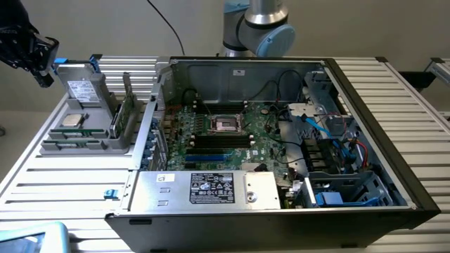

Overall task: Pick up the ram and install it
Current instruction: 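Pick up the ram and move it above insertion slot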

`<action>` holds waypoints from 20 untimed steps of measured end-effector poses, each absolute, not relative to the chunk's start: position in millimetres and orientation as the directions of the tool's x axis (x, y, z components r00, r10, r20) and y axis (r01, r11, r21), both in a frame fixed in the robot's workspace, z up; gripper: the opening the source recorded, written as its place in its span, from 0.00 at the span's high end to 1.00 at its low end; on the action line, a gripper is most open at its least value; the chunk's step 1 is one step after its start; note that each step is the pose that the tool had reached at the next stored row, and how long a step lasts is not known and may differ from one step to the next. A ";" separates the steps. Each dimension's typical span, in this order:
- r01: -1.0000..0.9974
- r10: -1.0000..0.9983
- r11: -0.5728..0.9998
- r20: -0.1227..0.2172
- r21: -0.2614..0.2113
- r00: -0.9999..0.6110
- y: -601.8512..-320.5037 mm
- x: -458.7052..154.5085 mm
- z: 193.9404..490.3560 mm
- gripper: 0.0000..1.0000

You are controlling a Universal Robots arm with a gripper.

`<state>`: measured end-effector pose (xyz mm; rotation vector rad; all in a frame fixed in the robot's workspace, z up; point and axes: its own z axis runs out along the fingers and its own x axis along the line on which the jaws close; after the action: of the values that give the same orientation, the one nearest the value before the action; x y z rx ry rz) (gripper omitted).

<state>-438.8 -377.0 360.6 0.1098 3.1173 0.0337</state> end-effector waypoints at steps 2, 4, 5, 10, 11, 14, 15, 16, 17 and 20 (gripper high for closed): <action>0.070 0.071 0.997 -0.021 0.022 -0.997 -377.0 -438.8 360.6 0.89; 0.070 0.071 0.997 -0.021 0.022 -0.997 -377.0 -438.8 360.6 0.89; 0.070 0.071 0.997 -0.021 0.022 -0.997 -377.0 -438.8 360.6 0.89; 0.070 0.071 0.997 -0.021 0.022 -0.997 -377.0 -438.8 360.6 0.89; 0.070 0.071 0.997 -0.021 0.022 -0.997 -377.0 -438.8 360.6 0.89; 0.048 0.048 0.999 -0.022 0.023 -0.999 -376.9 -438.8 360.6 0.89; 0.030 0.031 0.999 -0.021 0.023 -0.999 -376.9 -438.8 360.7 0.89; 0.011 0.011 1.000 -0.021 0.023 -1.000 -376.9 -438.8 360.7 0.89; -0.008 -0.007 1.000 -0.021 0.023 -1.000 -377.0 -438.8 360.7 0.89; -0.061 -0.061 0.998 -0.021 0.023 -0.998 -377.0 -438.8 360.7 0.89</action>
<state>-438.8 -377.0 360.7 -0.0956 3.1192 0.0363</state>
